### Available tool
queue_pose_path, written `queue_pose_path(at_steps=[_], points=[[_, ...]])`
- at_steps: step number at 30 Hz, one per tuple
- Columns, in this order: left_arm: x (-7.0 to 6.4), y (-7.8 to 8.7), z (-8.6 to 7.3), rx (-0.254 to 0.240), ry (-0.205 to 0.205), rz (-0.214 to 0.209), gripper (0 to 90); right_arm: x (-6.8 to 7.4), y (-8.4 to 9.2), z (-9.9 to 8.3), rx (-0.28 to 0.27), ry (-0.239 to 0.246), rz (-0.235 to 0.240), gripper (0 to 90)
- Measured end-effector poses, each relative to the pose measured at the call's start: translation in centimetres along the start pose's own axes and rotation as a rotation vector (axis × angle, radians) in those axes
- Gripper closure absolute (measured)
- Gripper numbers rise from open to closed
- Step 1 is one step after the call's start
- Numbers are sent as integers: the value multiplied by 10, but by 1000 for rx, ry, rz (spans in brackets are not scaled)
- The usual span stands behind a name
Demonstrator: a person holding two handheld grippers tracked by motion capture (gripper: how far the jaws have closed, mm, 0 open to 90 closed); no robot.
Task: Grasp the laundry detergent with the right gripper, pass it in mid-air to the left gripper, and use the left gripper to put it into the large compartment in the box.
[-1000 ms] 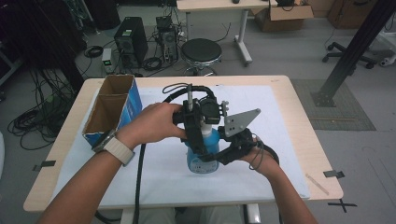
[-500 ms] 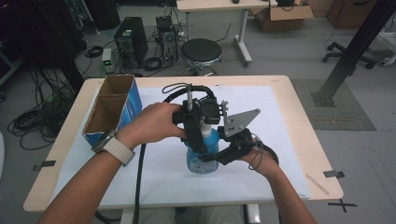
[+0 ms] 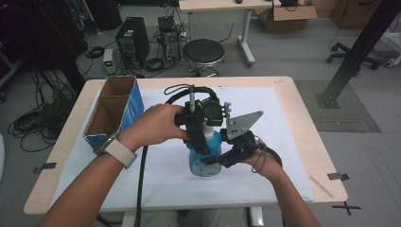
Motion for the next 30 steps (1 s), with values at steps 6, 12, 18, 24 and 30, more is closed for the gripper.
queue_pose_path(at_steps=[6,12,18,24,30], points=[[-2,0,1,-5,-8,-10,343,0,0,-1,1,-1,0,449],[-4,1,2,-20,-20,-11,376,0,1,-1,-2,5,1,449],[-5,2,2,-29,-23,-2,379,1,2,-1,-4,11,5,449],[-7,4,3,-40,-19,7,382,2,2,0,-1,20,7,448],[-6,7,2,-43,8,12,383,3,4,3,10,25,-4,427]])
Point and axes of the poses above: each handheld gripper's, and its own axes: y roughly backward along the jaws, z roughly out of its top, x roughly to its left, the point moved 8 cm from there along -y, roughly forward along the jaws, and after that the axes turned 1 degree about -x, right-handed, at the moved point
